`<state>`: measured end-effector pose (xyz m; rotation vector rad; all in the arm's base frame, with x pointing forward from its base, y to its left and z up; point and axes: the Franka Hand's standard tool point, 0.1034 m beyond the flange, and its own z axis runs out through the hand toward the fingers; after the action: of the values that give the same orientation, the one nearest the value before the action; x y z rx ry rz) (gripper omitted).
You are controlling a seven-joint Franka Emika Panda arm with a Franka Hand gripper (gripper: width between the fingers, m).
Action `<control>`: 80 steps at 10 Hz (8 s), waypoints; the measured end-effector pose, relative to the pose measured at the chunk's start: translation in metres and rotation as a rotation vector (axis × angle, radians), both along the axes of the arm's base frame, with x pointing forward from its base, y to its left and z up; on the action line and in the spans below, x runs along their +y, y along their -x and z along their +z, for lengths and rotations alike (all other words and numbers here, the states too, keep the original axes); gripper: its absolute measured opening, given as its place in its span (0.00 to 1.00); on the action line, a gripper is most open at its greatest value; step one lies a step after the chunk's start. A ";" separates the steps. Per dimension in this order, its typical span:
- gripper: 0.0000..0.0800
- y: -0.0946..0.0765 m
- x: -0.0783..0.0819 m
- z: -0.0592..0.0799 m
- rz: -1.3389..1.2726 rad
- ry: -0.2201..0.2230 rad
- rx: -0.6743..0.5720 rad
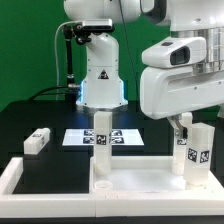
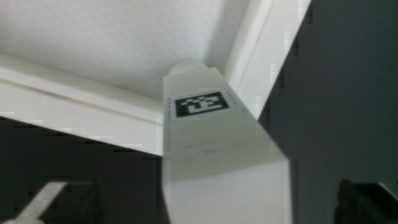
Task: Assemble desk
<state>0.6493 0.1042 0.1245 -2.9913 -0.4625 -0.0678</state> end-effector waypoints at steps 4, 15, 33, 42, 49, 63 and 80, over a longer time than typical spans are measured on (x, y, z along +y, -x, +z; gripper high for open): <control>0.81 -0.001 -0.001 -0.002 0.013 -0.001 -0.004; 0.36 -0.001 -0.007 -0.003 -0.464 -0.036 -0.010; 0.80 0.011 0.006 -0.004 -0.965 -0.125 0.109; 0.78 -0.002 0.005 -0.013 -0.213 -0.055 -0.016; 0.39 -0.001 -0.001 -0.016 -0.933 -0.079 0.079; 0.81 0.002 0.005 -0.014 -0.576 -0.101 0.017; 0.37 -0.001 -0.011 -0.013 -1.339 -0.161 0.193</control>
Offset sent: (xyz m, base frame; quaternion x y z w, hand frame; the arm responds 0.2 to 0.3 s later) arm 0.0000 0.0000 0.0000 0.0000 0.0000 0.0000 1.0000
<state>0.6502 0.0929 0.1113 -2.5123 1.4592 0.0703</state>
